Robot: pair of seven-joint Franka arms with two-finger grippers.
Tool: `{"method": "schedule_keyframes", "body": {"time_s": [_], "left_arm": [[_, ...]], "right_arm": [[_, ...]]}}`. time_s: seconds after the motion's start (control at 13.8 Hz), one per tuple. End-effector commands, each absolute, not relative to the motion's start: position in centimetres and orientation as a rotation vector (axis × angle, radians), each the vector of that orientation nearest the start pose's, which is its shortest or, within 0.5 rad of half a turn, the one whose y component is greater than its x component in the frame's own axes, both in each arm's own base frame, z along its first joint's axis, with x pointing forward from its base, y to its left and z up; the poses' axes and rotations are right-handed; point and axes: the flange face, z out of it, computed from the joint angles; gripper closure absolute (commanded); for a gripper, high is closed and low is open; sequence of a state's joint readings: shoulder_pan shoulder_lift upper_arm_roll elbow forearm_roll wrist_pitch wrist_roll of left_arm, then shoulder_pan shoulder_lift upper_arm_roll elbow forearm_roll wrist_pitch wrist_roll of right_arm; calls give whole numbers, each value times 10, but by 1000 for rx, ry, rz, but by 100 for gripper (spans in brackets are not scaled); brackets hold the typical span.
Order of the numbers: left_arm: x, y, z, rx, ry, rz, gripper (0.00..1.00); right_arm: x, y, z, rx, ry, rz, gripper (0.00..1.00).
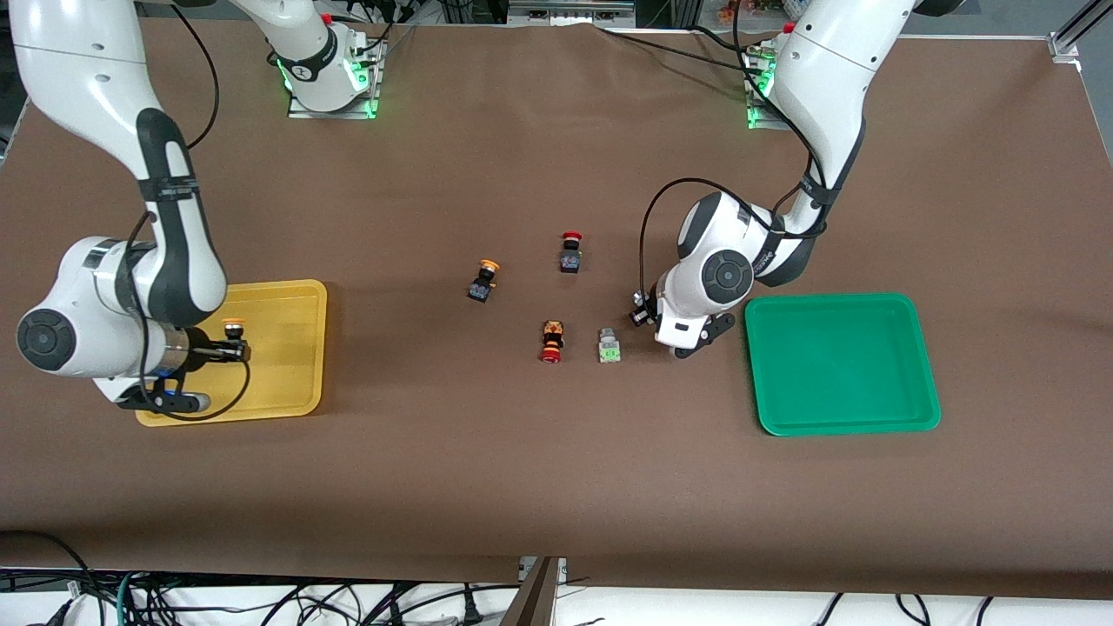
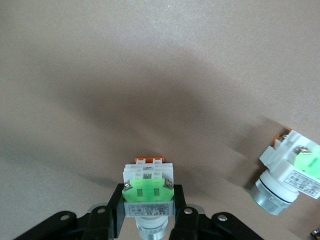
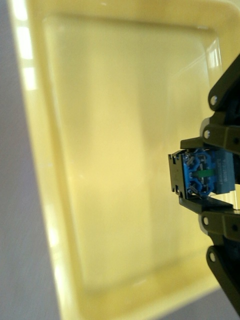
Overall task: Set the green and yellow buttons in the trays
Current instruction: 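Release the blue button in the yellow tray while the left gripper places the green button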
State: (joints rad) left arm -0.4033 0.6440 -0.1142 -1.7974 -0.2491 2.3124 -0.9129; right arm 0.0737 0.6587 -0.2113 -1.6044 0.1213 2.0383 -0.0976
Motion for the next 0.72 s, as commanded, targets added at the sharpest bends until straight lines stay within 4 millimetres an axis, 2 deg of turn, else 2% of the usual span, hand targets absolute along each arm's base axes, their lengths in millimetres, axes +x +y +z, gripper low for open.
{"method": "schedule_keyframes", "body": {"time_s": [0.0, 0.07, 0.14, 0.22, 0.36, 0.43, 0.51, 0.58, 0.65], "left_arm": [[573, -312, 199, -3130, -791, 354, 100], [585, -302, 220, -3132, -708, 337, 100], [606, -284, 245, -3131, -613, 341, 100], [622, -265, 262, -3140, -544, 369, 100], [646, -209, 269, -3185, -400, 386, 100], [652, -181, 268, -3206, -310, 402, 100], [655, -160, 267, -3214, -245, 432, 100], [657, -133, 263, -3222, -204, 462, 100], [660, -101, 257, -3235, -171, 474, 100]], "right_arm": [[658, -95, 218, -3111, 93, 345, 100], [656, -104, 215, -3108, 97, 352, 77], [657, -104, 215, -3109, 100, 347, 26], [658, -103, 216, -3110, 93, 347, 0], [669, -88, 235, -3107, 73, 306, 0], [672, -73, 252, -3087, 50, 320, 0], [680, -51, 270, -3077, 20, 320, 0], [686, -20, 284, -3077, 40, 334, 0], [687, 20, 291, -3091, 99, 352, 0]]}}
